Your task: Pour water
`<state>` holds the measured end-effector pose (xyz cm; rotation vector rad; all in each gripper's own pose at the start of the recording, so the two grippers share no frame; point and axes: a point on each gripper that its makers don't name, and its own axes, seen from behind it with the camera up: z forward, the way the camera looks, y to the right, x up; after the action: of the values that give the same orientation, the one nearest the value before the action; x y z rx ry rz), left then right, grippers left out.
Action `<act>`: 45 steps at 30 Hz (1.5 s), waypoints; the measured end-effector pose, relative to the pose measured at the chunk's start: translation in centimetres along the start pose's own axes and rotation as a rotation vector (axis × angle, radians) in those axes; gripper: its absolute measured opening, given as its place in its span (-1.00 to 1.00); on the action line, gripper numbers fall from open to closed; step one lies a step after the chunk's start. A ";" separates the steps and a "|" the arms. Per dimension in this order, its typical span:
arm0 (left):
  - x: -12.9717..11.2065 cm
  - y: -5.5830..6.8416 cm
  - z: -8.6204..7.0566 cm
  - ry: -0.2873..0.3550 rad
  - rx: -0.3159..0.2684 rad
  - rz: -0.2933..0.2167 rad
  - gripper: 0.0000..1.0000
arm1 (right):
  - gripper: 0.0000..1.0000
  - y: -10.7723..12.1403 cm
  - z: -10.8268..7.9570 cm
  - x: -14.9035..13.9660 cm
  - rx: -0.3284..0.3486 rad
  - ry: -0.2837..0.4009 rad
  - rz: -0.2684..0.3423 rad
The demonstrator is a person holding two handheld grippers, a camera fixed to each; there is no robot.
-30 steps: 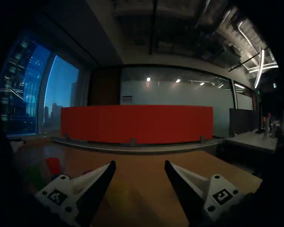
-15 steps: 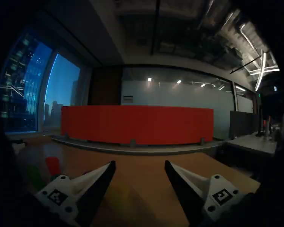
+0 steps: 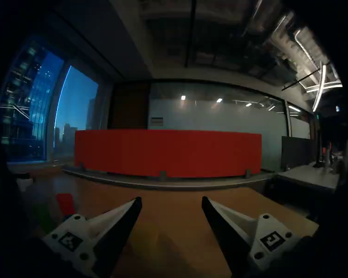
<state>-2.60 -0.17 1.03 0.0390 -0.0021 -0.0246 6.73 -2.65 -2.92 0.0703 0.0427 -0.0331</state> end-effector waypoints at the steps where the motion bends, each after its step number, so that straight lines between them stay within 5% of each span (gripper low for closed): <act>1: 0.0 0.0 0.0 0.000 0.000 0.000 0.74 | 1.00 0.0 0.0 0.0 0.000 0.000 0.001; 45: 0.0 0.1 0.0 -0.002 -0.001 0.004 0.75 | 1.00 1.1 1.8 -1.5 -0.034 0.056 0.008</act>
<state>-2.60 -0.05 1.08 0.0379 -0.0040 -0.0204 5.33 -1.64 -1.00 0.0375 0.0987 -0.0221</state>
